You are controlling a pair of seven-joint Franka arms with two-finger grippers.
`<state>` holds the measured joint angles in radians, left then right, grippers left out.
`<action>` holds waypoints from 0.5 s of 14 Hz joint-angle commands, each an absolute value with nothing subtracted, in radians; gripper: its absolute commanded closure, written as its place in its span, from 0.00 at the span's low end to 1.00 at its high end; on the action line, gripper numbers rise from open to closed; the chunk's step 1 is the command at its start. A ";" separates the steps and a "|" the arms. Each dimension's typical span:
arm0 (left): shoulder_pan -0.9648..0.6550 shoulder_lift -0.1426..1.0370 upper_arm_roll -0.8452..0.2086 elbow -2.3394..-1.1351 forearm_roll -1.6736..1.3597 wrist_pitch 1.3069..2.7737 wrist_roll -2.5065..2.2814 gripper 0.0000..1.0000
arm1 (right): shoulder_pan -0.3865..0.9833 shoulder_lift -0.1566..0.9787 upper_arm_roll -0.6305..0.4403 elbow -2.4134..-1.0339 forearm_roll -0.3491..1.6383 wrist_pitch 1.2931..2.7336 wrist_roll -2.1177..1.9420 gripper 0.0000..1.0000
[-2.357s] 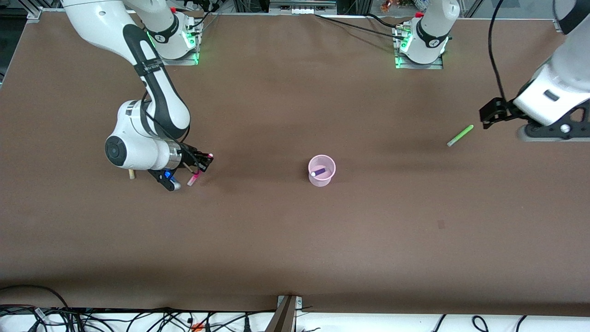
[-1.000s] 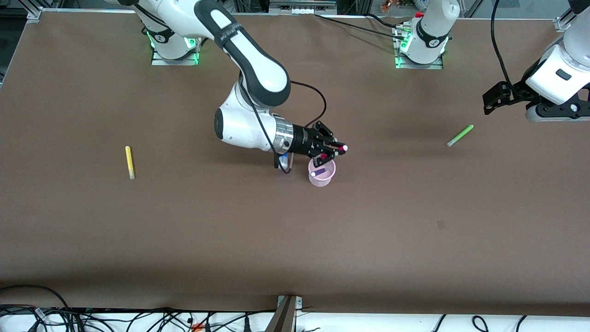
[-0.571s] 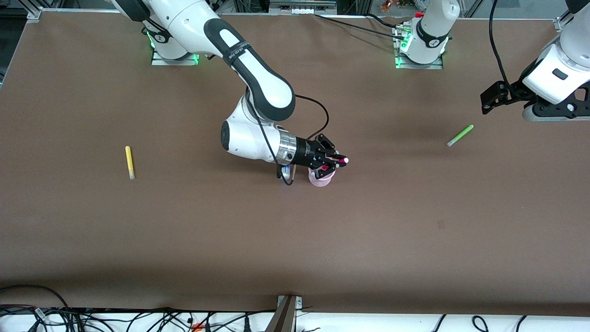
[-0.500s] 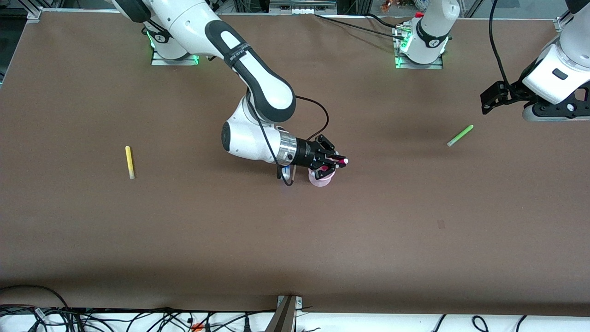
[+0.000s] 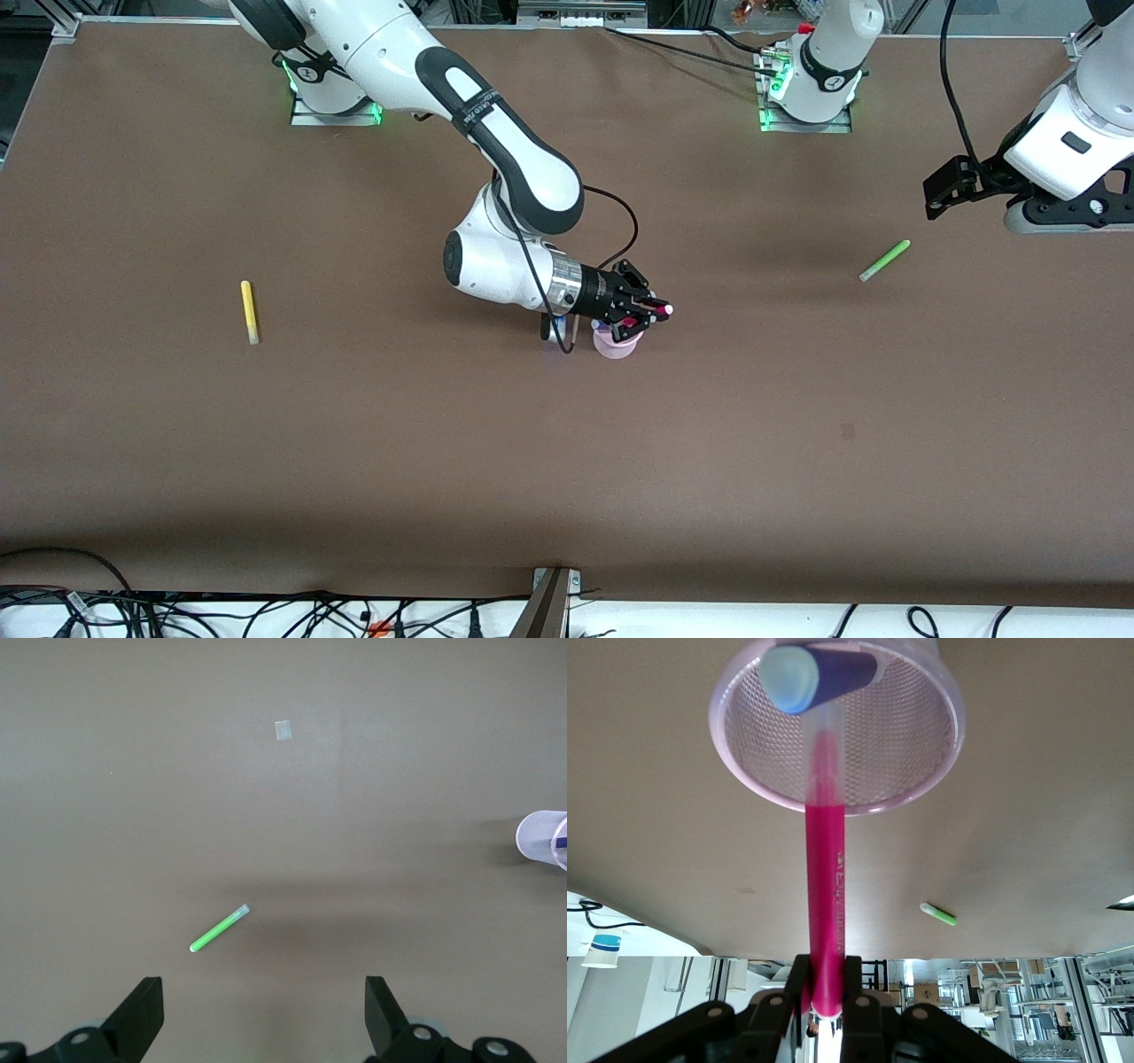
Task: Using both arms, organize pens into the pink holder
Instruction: 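Lower the pink marker into the cup with the right gripper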
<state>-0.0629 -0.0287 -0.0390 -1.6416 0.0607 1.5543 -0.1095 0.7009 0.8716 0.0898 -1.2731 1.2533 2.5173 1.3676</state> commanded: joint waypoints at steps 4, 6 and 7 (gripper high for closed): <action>-0.063 -0.037 -0.041 -1.640 0.048 1.542 -0.115 0.00 | 0.707 0.920 0.087 -1.218 1.276 2.530 1.282 1.00; -0.064 -0.035 -0.041 -1.640 0.048 1.543 -0.115 0.00 | 0.718 0.934 0.087 -1.203 1.273 2.530 1.257 1.00; -0.067 -0.037 -0.041 -1.640 0.048 1.543 -0.115 0.00 | 0.718 0.934 0.087 -1.201 1.273 2.530 1.246 1.00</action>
<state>-0.0632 -0.0287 -0.0397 -1.6416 0.0607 1.5530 -0.1095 0.7032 0.9033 0.0900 -1.2518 1.2533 2.5209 1.2811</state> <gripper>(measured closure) 0.000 0.824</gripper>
